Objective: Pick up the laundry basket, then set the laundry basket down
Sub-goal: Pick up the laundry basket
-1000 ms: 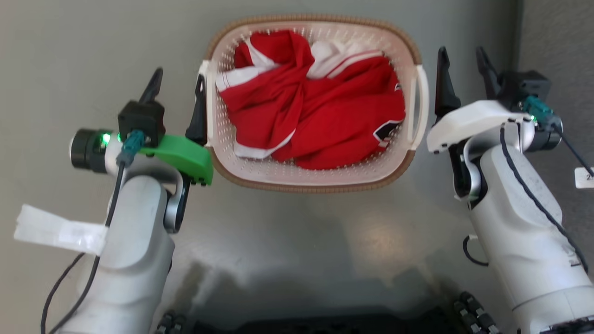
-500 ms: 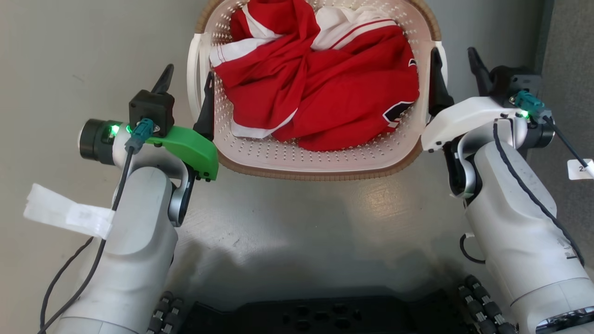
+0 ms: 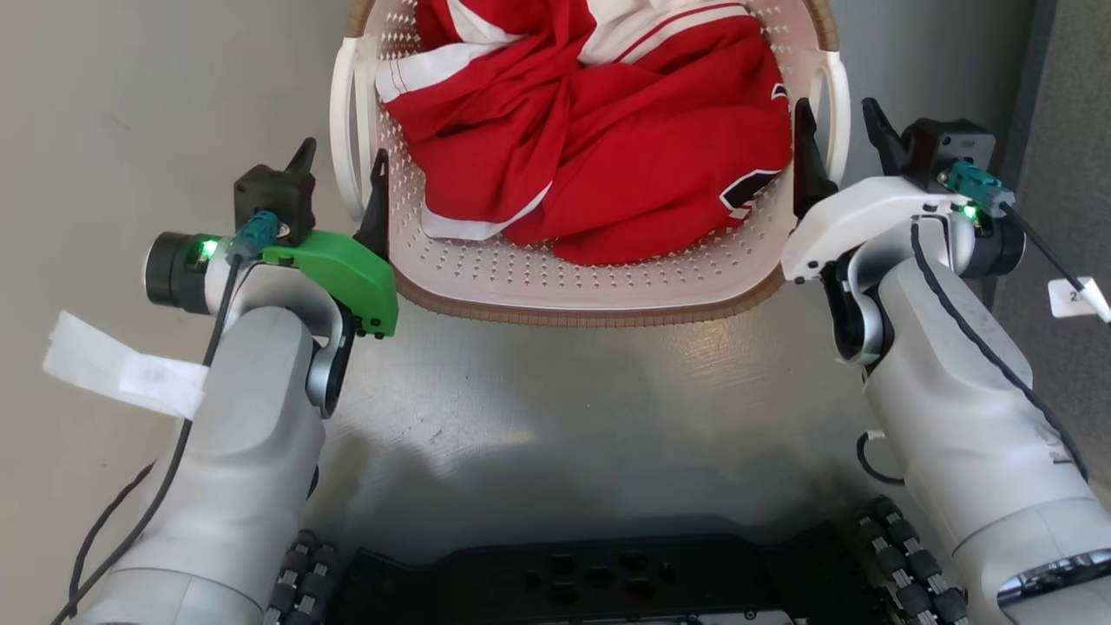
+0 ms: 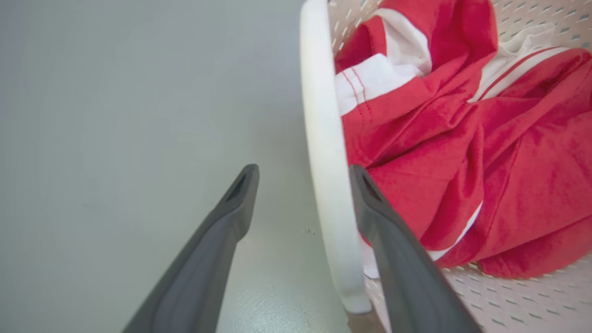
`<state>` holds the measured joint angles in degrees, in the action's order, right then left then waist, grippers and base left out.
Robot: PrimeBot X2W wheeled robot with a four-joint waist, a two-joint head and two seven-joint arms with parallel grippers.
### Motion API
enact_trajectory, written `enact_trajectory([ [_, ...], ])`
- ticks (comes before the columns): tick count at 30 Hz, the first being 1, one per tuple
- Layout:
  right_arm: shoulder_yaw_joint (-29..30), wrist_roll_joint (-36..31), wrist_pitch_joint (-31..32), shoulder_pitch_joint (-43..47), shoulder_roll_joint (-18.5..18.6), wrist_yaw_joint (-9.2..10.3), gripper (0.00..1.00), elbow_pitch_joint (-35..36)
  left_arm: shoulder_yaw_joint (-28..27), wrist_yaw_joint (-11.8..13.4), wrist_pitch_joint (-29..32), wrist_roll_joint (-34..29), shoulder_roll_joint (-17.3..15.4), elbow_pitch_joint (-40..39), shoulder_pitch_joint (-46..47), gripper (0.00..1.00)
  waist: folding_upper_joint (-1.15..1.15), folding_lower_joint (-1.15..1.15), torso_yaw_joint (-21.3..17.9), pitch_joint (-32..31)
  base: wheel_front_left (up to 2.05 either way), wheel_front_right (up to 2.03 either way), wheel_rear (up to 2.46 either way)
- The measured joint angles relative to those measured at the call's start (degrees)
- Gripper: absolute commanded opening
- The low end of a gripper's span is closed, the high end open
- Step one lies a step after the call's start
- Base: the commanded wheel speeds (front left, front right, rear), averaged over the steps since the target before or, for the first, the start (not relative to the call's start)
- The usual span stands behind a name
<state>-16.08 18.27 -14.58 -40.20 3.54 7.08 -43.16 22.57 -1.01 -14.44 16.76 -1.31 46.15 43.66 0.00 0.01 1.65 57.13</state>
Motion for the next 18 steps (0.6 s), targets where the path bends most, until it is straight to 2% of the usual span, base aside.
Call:
enact_trajectory([
  [18, -4.2, 3.0, 0.0, -4.0, 0.2, 0.01, 1.00, -6.3, 3.0, 0.0, -0.1, 4.3, 0.3, 4.9, 4.7, 1.00, 0.00, -0.01, 0.9, 1.4, 0.00, 0.00, 0.00],
])
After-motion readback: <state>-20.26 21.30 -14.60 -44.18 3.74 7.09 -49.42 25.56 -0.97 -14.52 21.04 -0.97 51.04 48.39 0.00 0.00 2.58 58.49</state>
